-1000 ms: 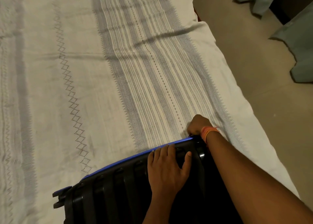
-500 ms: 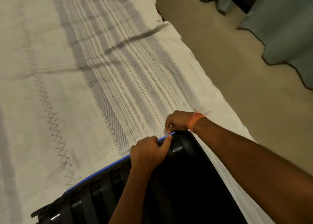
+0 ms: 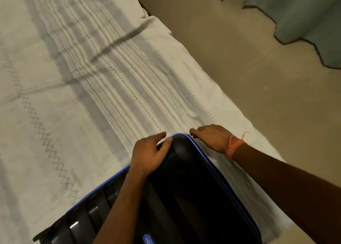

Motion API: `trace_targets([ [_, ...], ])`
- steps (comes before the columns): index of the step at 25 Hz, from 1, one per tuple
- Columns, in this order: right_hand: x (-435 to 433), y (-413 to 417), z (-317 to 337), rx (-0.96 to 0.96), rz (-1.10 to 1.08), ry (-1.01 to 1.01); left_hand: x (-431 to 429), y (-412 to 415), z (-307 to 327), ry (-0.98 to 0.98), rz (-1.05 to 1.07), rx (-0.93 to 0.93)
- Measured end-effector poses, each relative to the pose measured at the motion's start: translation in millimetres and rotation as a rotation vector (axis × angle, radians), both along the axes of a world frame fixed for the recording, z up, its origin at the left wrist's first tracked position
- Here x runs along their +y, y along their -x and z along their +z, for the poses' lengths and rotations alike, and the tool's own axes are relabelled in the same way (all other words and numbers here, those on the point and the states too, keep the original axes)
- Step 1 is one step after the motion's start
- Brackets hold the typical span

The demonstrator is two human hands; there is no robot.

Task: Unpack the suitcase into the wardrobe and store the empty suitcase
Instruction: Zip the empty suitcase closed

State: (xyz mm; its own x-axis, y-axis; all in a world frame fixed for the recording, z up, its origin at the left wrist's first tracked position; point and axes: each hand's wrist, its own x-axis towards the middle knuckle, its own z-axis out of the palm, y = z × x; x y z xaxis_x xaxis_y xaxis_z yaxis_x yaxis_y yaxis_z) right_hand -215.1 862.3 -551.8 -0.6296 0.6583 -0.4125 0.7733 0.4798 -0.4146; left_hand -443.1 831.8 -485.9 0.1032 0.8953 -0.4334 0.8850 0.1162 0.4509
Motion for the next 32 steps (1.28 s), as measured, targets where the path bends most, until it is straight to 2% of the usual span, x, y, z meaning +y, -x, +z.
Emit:
trace_targets([
  [1, -9, -3, -1, 0.008, -0.041, -0.010, -13, -8, 4, -0.120, -0.131, 0.041],
  [3, -25, -13, -2, 0.006, -0.103, -0.028, -46, -32, 8, -0.234, -0.304, 0.177],
  [5, -43, -23, -1, 0.005, -0.153, 0.001, -62, -45, 3, -0.272, -0.277, 0.265],
  [8, -78, -26, 1, 0.003, -0.286, 0.087, -59, -45, -5, -0.288, -0.235, 0.302],
  [12, -115, -20, -5, -0.019, -0.407, 0.070, -65, -46, -9, -0.342, -0.236, 0.336],
  [19, -178, -60, -3, -0.068, -0.410, -0.018, -62, -46, -3, -0.286, -0.248, 0.336],
  [24, -258, -71, 4, -0.078, -0.540, 0.008, -80, -50, 3, -0.283, -0.235, 0.265],
  [27, -304, -76, -3, 0.018, -0.692, 0.045, -126, -42, 8, -0.380, -0.365, 0.253],
  [32, -339, -64, 3, 0.070, -0.847, -0.057, -253, -35, 4, -0.437, -0.620, 0.313],
])
